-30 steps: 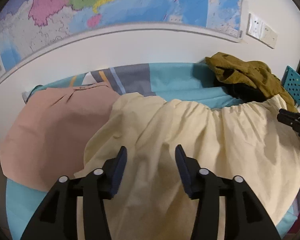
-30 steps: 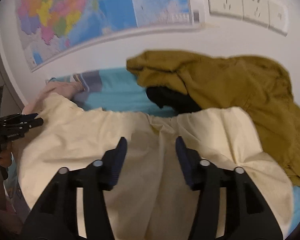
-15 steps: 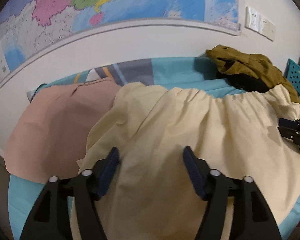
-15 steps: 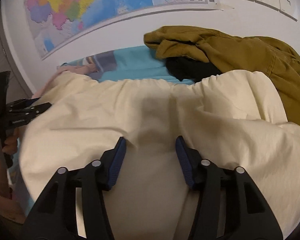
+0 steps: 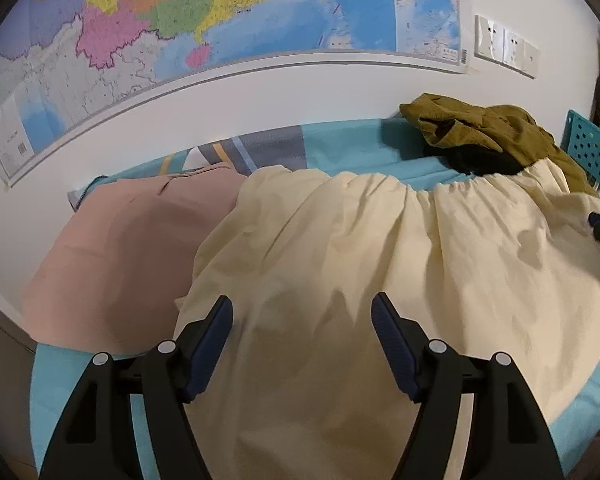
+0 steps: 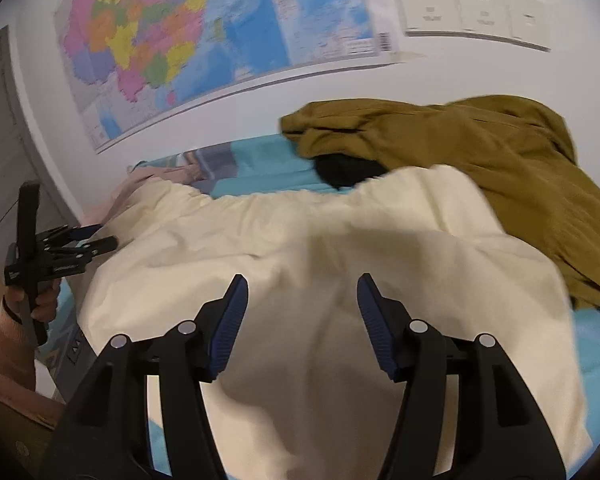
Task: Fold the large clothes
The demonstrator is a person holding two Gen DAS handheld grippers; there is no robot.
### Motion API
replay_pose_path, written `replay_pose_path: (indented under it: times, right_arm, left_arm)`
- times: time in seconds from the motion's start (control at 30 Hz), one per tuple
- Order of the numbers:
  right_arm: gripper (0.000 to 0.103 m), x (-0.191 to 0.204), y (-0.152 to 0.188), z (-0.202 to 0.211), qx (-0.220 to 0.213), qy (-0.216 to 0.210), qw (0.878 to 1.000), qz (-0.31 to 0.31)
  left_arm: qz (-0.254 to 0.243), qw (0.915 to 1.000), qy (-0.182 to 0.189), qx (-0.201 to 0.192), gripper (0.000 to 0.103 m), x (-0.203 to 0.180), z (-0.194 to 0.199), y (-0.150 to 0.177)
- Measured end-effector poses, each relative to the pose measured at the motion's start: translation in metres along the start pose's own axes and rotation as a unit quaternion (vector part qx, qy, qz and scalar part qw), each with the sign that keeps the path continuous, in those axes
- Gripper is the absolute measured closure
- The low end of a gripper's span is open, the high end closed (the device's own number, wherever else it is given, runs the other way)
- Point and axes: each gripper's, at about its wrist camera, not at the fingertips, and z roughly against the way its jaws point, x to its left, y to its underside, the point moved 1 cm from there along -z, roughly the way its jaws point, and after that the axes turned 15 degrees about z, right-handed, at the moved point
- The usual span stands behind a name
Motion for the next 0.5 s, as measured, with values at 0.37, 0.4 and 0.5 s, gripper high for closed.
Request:
replay_pose_path:
  times: [0.37, 0.4, 0.5]
  right_arm:
    - [0.06, -0.054, 0.044, -0.004, 0.033, 0.044, 0.997, -0.055]
    - [0.061, -0.056, 0.046, -0.007, 0.032, 0.046, 0.997, -0.058]
    - [0.059, -0.053, 0.044, -0.011, 0.039, 0.057, 0.996, -0.053]
  left_arm:
    - [-0.001, 0.9999, 0.012, 0.011, 0.034, 0.008, 0.008, 0.018]
    - [0.0, 0.9999, 0.008, 0.014, 0.034, 0.009, 0.005, 0.02]
    - [0.006, 0.9996, -0.008, 0.025, 0.034, 0.015, -0.006, 0.025]
